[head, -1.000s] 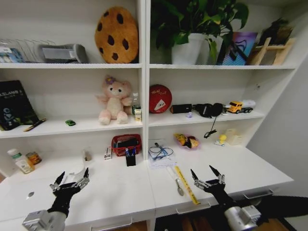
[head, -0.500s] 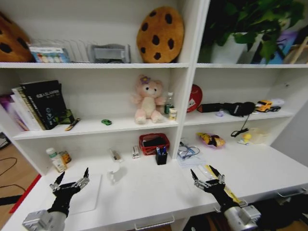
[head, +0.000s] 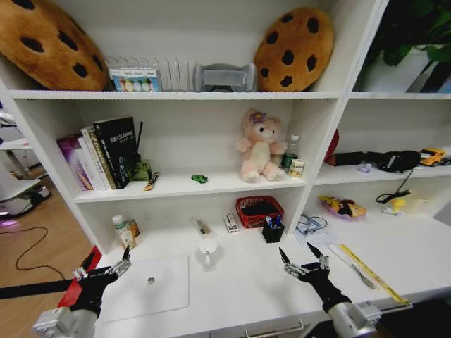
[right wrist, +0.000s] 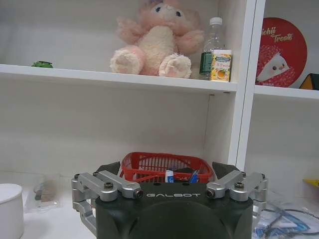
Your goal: Organize the objects on the table.
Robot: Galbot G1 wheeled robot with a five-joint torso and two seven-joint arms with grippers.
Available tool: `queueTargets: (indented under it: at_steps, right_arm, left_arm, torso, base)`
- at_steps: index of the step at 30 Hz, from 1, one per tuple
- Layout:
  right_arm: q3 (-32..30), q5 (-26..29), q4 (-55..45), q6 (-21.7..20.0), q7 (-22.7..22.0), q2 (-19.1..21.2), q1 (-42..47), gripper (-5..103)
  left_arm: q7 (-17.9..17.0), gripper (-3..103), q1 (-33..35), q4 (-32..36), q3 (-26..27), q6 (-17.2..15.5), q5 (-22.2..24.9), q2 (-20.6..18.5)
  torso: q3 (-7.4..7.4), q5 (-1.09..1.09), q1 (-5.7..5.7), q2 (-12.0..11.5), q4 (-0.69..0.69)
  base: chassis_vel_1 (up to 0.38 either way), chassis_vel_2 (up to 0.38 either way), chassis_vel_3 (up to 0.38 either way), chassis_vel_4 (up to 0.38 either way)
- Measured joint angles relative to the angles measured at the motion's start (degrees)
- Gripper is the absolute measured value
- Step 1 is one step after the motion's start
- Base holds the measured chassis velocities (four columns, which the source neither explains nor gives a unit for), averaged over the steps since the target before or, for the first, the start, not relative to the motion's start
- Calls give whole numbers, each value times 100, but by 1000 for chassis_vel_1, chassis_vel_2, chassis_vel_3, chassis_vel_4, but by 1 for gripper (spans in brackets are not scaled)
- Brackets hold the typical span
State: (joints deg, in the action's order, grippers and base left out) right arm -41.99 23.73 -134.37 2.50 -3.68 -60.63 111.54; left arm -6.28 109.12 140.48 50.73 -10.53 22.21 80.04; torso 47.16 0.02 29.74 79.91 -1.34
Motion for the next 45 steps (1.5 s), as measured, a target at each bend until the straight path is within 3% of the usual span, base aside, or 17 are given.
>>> queueTargets:
  at_steps: [45]
  right_arm:
    - [1, 0, -1, 0, 0, -1, 0, 100]
  left_arm:
    - [-1, 100, 0, 0, 2, 0, 0, 0]
  torso:
    - [-1, -2, -1, 1, 0]
  base:
    - [9, 8, 15, 15]
